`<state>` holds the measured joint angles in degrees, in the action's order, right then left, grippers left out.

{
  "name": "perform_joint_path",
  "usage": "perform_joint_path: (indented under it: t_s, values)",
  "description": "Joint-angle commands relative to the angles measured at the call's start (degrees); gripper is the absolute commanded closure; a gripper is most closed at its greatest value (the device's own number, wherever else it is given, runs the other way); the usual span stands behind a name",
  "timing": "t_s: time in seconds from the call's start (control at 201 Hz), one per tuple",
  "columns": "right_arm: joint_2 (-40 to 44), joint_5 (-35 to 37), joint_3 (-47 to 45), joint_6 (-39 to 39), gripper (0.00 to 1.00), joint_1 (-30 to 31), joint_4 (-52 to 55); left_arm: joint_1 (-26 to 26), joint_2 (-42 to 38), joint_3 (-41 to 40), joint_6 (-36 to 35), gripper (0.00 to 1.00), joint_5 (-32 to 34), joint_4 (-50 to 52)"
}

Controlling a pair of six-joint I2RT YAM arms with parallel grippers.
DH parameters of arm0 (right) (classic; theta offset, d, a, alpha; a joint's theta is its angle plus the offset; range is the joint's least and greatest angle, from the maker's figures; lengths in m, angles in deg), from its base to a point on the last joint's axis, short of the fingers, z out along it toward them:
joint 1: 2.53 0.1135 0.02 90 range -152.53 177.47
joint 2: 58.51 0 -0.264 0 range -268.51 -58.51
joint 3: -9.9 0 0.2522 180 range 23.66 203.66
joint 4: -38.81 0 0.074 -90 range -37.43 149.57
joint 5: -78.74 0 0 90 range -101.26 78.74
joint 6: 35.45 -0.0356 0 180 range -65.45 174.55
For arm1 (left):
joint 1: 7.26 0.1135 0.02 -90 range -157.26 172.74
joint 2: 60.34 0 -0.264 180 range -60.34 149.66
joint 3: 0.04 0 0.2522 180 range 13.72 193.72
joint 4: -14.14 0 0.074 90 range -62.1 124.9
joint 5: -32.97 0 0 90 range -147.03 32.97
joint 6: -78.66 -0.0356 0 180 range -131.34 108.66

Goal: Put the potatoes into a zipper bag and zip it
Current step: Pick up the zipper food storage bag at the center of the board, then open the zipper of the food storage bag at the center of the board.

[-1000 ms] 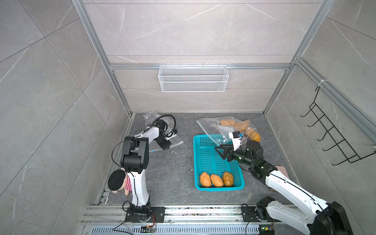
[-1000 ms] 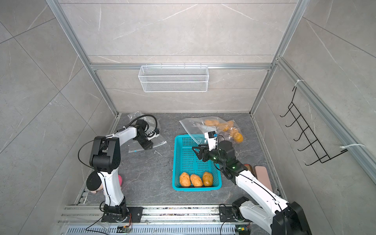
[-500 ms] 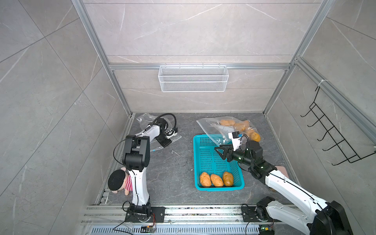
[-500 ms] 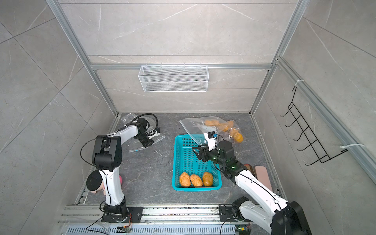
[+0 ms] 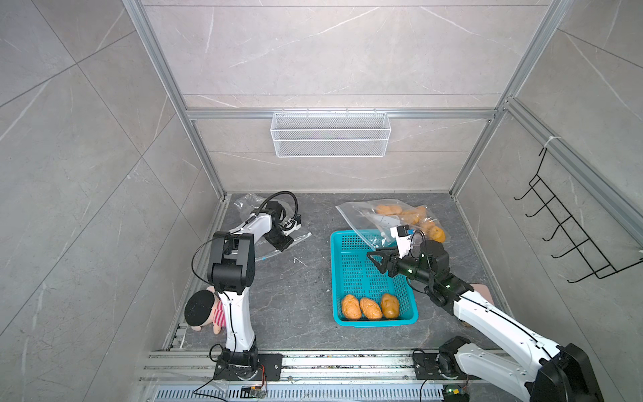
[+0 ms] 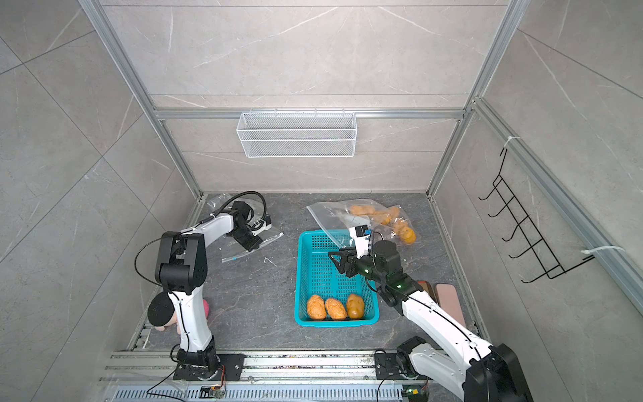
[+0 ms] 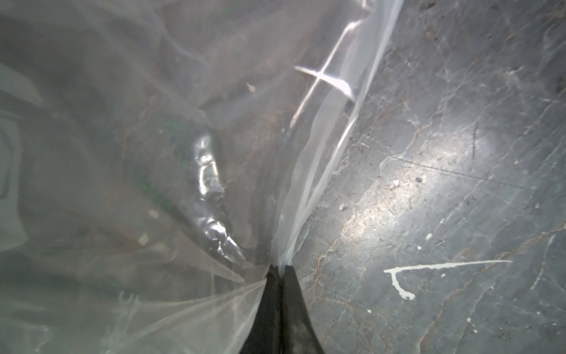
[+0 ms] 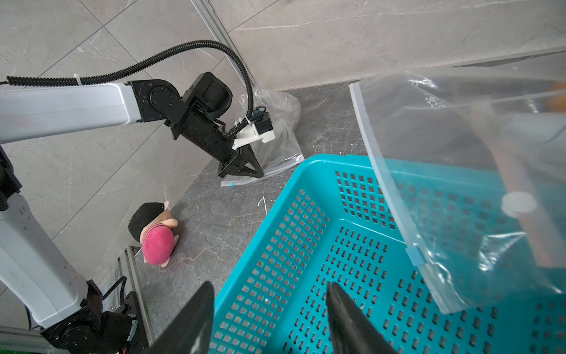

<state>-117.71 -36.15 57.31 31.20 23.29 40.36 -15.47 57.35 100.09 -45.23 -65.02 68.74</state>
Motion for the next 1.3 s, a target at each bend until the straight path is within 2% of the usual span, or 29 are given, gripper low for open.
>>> perform_joint_path:
  t_s: [0.0, 0.289, 0.553, 0.677, 0.787, 0.896, 0.976, 1.11, 1.294]
  values:
    - [0.0, -0.2, 1.3, 0.3, 0.41, 0.3, 0.6, 0.3, -4.7, 1.4, 4.8, 1.00, -2.8, 3.4]
    - [-0.1, -0.2, 1.3, 0.2, 0.41, 0.3, 0.6, 0.3, -12.2, 1.4, 12.7, 1.00, -5.4, 6.1]
    - [-0.2, -0.5, 1.5, 0.0, 0.40, 0.7, 0.0, 0.3, -21.7, 4.7, 26.3, 1.00, -3.4, 12.0]
    - [-0.6, -1.2, 2.1, -1.9, 0.39, 1.5, -0.8, -0.4, -28.2, 2.1, 33.4, 1.00, -4.5, 11.7]
    - [-2.1, -1.3, 4.3, -3.5, 0.38, 3.0, 0.7, -1.5, -34.7, -2.9, 37.6, 1.00, -8.9, 9.3]
    - [-5.8, -0.5, 8.1, -9.2, 0.39, 6.2, 0.7, -3.0, -40.6, -8.3, 42.1, 1.00, -11.8, 6.5]
    - [-9.5, 0.8, 12.4, -13.1, 0.39, 11.0, 0.8, -4.5, -44.1, -11.9, 44.8, 1.00, -12.1, 4.5]
    - [-18.1, 5.8, 21.3, -14.9, 0.39, 18.9, 1.8, -7.0, -48.9, -15.8, 49.2, 1.00, -14.6, 2.2]
    - [-28.3, 11.5, 31.7, -17.3, 0.39, 24.3, 4.4, -9.2, -52.2, -18.2, 52.5, 1.00, -14.4, 1.2]
